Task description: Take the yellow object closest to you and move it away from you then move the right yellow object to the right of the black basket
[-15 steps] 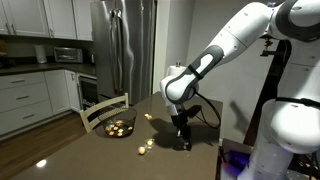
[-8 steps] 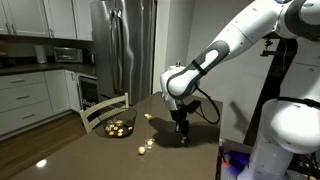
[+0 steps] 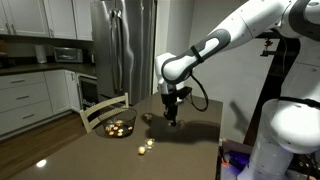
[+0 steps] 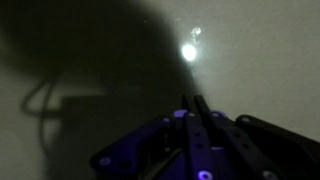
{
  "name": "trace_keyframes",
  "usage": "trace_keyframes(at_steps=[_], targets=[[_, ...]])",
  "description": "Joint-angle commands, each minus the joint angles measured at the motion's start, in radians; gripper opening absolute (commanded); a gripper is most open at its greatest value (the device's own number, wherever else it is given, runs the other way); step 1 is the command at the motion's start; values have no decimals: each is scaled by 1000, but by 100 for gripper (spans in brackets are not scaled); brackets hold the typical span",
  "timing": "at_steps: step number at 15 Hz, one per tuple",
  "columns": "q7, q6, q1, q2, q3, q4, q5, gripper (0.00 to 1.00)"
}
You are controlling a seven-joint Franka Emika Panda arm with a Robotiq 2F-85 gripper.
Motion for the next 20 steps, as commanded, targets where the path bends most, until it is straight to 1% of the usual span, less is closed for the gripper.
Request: trace_keyframes(at_steps=[1,5,8,12,17,18,20], targets=[[35,-65,-6,71,2,172,-52,4],[39,-130,-7,142,-4,344,-64,3],[35,-143,-11,193,-14,413,-50,3],[9,-110,-27,249,-35,442,-24,4],[10,8,-61,282,-61,414,-14,4],[5,-8,-71,293,-70,454,-14,4],[3,-8,-86,309,-80,486,-7,4]])
